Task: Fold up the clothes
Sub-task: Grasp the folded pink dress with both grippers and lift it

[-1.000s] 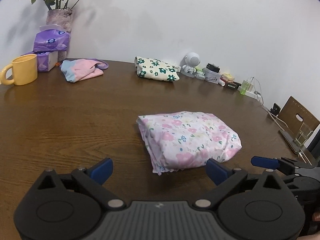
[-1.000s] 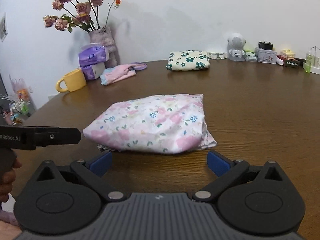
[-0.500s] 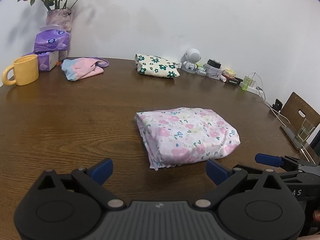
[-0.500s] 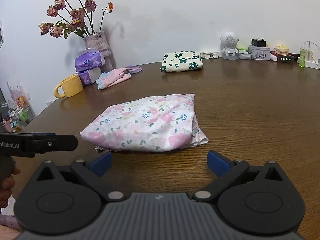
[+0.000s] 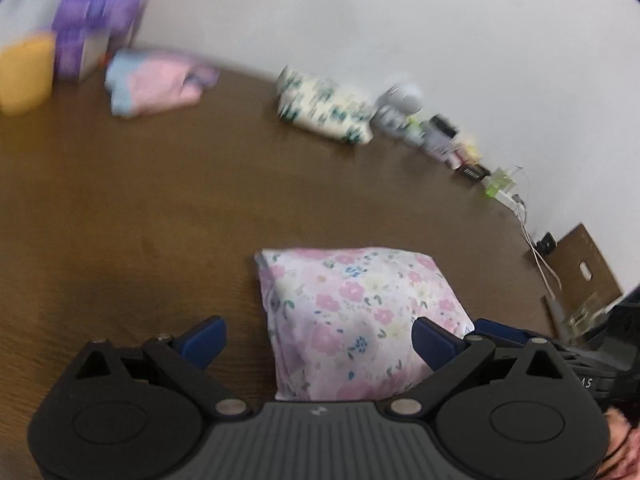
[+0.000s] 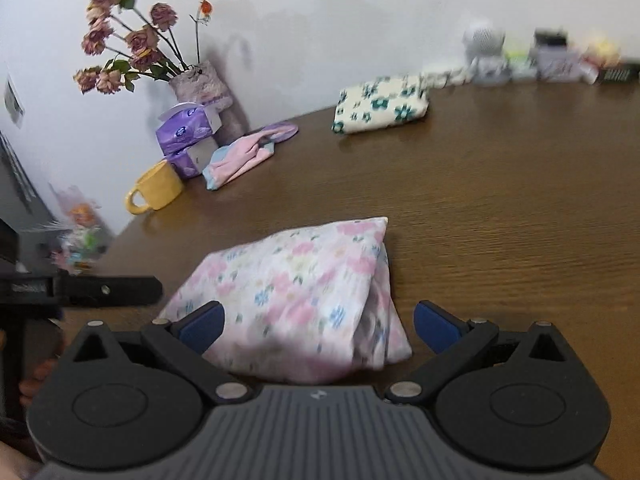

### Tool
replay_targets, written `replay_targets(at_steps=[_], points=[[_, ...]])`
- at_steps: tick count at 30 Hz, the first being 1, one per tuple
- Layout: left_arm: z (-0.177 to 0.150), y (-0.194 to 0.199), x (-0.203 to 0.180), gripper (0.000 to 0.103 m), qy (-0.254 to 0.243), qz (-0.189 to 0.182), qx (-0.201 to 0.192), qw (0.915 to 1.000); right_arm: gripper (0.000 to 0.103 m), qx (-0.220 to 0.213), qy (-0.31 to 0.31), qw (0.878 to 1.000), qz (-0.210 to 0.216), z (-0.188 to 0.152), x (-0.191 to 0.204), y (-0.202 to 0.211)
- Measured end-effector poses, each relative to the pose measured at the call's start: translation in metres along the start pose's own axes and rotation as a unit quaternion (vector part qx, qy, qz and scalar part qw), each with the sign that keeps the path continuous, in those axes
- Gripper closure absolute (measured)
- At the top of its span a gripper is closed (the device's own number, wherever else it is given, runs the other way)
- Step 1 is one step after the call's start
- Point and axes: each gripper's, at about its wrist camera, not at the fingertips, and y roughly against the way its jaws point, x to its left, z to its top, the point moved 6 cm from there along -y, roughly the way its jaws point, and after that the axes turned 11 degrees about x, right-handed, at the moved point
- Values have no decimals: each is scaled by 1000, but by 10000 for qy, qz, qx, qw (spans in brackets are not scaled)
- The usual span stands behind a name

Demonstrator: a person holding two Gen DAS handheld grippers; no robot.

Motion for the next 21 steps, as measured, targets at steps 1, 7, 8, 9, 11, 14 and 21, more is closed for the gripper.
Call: replay_targets(at_steps=[1, 7, 8, 9, 11, 14, 21], points=[[3, -5, 3, 5, 97, -64, 126, 9999, 0, 139, -45, 9999, 77, 7, -5, -5], [15, -24, 15, 16, 303, -96, 450, 9985, 0, 648, -202, 9973, 282, 22, -23, -24], [15, -27, 16, 17, 351, -156, 500, 9980, 1, 688, -244, 9967, 364, 22, -24, -26], [15, -29, 16, 19, 369, -212, 527, 9977, 1, 728, -287, 9959, 446, 22, -25, -27], [14, -34, 16, 21, 383, -281, 587, 9971, 2, 766, -371, 9948, 562, 23, -28, -29], [16, -38, 18, 27, 411, -384, 571, 9968, 8, 823, -482, 9927, 739, 24, -31, -33], [22, -44, 16, 34, 277, -561, 635, 9960, 35, 819, -879, 9845, 1278, 27, -46, -42]])
